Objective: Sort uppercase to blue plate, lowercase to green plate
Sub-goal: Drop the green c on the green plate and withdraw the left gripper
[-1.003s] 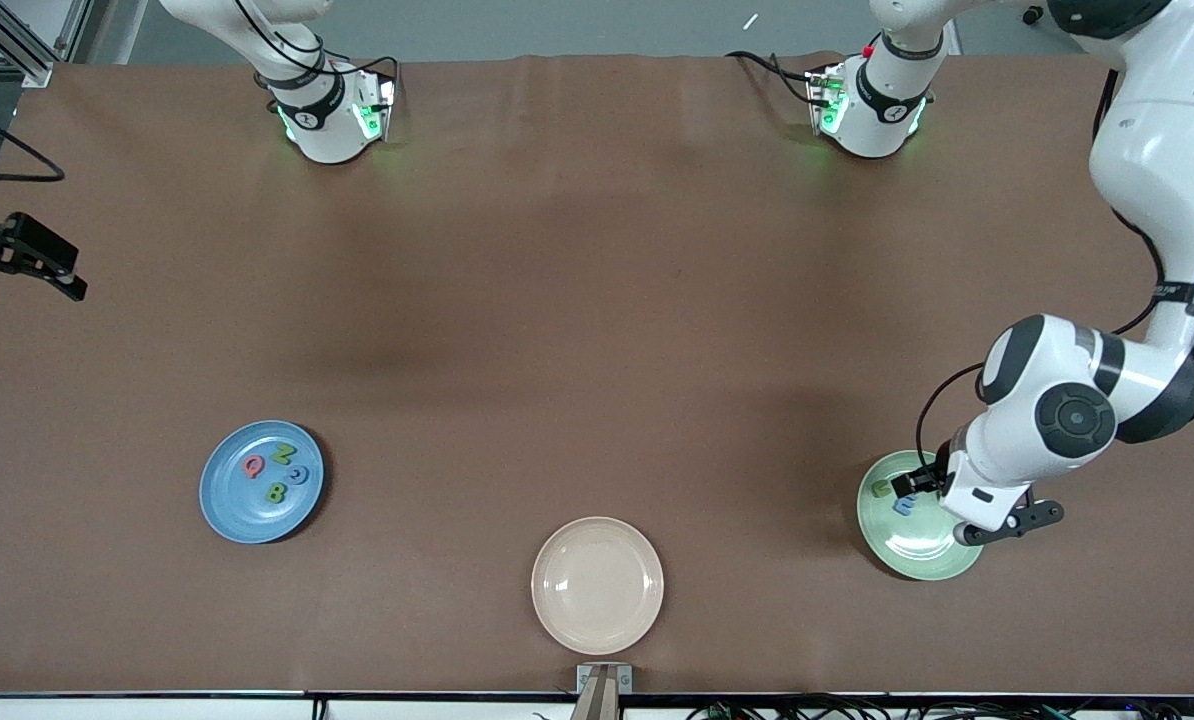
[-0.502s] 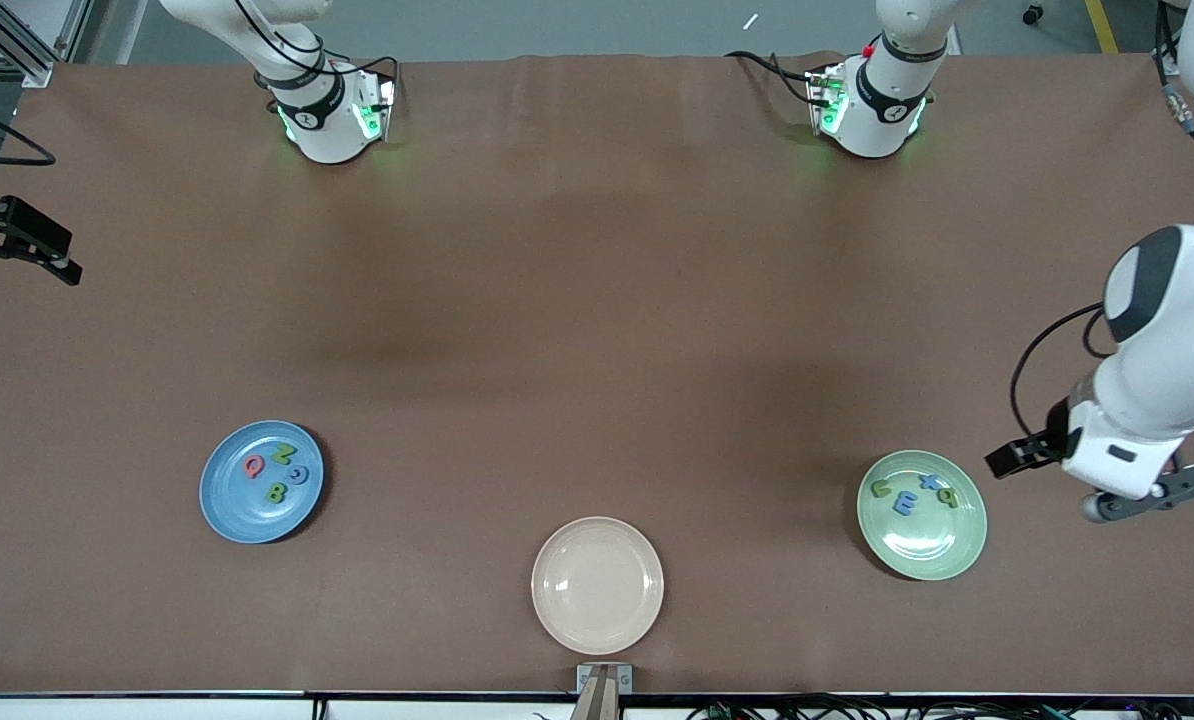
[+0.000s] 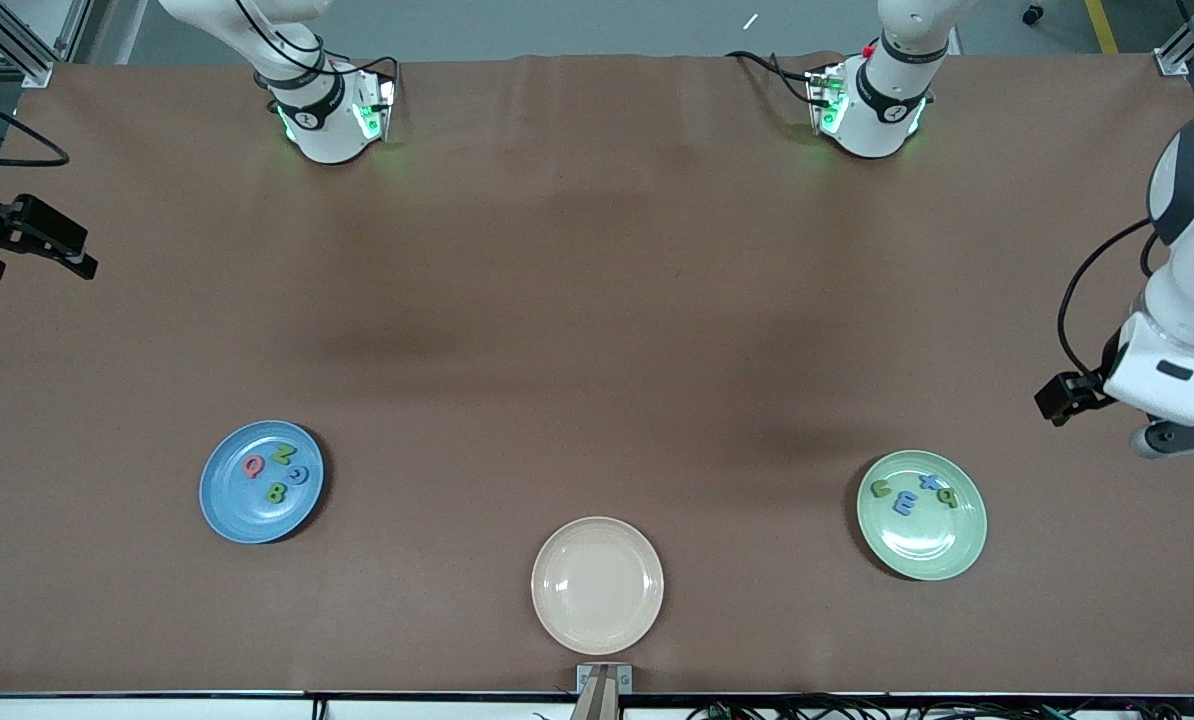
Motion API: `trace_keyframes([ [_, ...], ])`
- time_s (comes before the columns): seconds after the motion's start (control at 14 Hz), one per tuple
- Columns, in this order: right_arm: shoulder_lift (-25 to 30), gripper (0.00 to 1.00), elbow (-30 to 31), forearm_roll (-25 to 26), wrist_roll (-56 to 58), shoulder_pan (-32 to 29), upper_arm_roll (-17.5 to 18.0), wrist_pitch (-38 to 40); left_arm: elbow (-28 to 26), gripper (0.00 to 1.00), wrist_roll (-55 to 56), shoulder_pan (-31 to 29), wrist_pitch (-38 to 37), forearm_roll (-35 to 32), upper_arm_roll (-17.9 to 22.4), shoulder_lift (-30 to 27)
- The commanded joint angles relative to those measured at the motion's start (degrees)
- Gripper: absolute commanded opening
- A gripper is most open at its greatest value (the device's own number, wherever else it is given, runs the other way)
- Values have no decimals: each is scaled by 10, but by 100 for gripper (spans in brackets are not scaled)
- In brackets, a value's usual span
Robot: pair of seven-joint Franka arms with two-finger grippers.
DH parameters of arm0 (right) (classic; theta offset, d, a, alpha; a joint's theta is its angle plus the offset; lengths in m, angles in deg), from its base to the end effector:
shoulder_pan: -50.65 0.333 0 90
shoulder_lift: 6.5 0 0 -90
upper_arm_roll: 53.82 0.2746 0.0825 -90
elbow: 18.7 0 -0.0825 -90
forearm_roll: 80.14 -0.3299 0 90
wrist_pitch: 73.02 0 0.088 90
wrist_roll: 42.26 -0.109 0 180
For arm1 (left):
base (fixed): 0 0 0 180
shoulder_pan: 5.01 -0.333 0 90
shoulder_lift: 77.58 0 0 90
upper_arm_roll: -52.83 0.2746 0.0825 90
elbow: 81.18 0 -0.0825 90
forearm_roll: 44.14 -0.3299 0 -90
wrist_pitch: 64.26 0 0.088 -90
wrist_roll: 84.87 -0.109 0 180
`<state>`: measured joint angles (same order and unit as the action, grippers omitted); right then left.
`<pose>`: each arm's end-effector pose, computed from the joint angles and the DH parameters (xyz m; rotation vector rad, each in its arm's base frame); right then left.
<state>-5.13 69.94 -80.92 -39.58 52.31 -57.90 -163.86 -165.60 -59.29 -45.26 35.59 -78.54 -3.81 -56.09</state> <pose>0.4957 -0.0199 0.6043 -3.1275 -0.0074 -0.0983 0.5819 -0.0335 0.5140 -2.8839 -0.1698 -0.2318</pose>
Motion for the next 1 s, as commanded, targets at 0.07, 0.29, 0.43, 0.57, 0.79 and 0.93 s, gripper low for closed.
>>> trace_keyframes([
  [0.07,5,100,-3,8,-7,-25,29,5,-12,100,-84,-2,-15,88,37,-85],
  [0.29,4,100,-3,6,17,-6,-1,-4,-15,100,-131,99,-58,182,169,-155],
  [0.43,5,100,-2,6,17,-12,7,-4,-31,100,-148,181,-80,232,273,-193],
  [0.57,5,100,-2,5,16,-43,40,0,-56,100,-162,195,-82,286,309,-230],
  [0.79,5,100,-2,6,17,-42,39,1,-93,100,-163,260,-85,308,385,-268],
  [0.93,8,100,0,6,17,-39,40,12,-112,100,-174,295,-95,345,436,-290],
])
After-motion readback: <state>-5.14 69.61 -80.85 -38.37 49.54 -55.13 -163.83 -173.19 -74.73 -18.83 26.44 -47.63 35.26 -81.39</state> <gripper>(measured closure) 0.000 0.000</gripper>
